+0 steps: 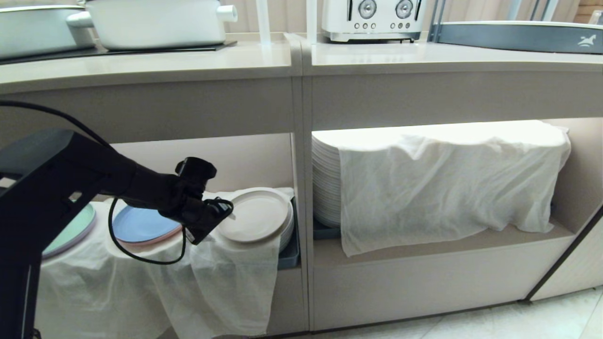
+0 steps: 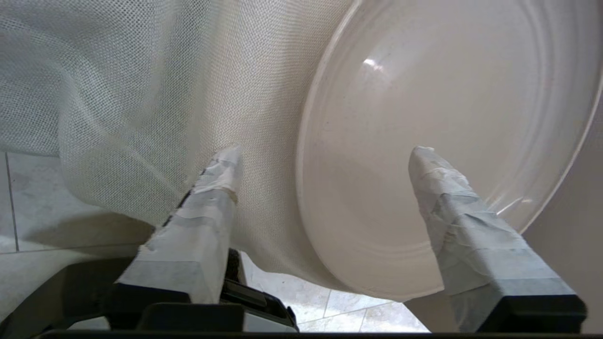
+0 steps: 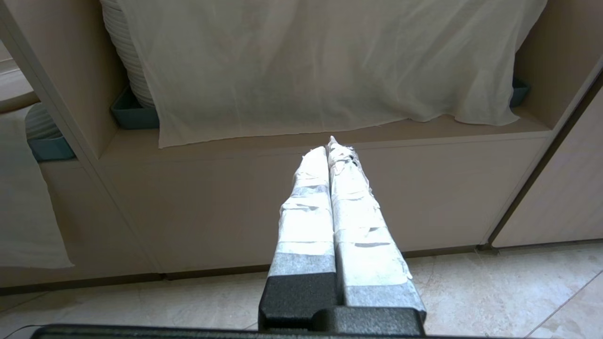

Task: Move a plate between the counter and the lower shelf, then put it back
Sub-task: Put the plate in the cupboard, then pick up the plate in the cupboard

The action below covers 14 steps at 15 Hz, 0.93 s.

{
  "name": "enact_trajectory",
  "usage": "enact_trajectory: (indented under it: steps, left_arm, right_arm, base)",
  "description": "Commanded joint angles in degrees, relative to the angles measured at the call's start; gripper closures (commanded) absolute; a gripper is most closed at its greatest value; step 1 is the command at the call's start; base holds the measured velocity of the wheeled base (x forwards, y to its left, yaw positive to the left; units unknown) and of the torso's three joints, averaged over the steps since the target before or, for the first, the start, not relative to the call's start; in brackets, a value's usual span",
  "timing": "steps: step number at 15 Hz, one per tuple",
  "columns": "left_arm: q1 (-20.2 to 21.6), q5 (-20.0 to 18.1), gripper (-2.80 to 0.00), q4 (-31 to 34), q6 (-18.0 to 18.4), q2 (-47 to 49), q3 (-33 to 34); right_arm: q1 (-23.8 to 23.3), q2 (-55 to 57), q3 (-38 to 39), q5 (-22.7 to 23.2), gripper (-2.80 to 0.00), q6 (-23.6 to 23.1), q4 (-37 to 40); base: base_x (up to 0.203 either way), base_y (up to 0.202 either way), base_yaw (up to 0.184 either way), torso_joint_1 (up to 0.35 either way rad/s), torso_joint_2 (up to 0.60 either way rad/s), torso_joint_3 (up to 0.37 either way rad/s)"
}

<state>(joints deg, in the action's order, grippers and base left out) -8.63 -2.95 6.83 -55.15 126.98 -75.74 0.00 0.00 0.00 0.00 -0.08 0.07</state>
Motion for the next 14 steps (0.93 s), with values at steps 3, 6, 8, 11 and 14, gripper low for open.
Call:
enact_trajectory:
  steps: [3, 6, 8, 11, 14]
  left_arm:
    - [0.0, -0.1, -2.80, 0.2, -0.3, -1.4, 1.0]
    - [0.0, -0.3, -2.80, 0.2, -0.2, -3.3, 3.9]
    - [0.0, -0.4, -2.80, 0.2, -0.1, -4.1, 5.7]
    - [0.0, -0.4, -2.80, 0.2, 0.1, -6.0, 7.5]
    - [0.1, -0.2, -2.80, 0.2, 0.3, -8.3, 9.5]
  right_arm:
    - [0.0, 0.0, 0.0, 0.0, 0.00, 0.0, 0.0]
    - [0.0, 0.0, 0.0, 0.0, 0.00, 0.0, -0.1]
    - [0.0, 0.0, 0.0, 0.0, 0.00, 0.0, 0.0]
    - [0.0, 0.0, 0.0, 0.0, 0.00, 0.0, 0.0]
    - [0.0, 0.0, 0.0, 0.0, 0.00, 0.0, 0.0]
  base:
    - [0.000, 0.000, 0.000, 0.000, 0.00, 0.000]
    - [0.000, 0.000, 0.000, 0.000, 0.00, 0.000]
    - [0.000, 0.000, 0.000, 0.000, 0.00, 0.000]
    - [0.000, 0.000, 0.000, 0.000, 0.00, 0.000]
    - [0.000, 0.000, 0.000, 0.000, 0.00, 0.000]
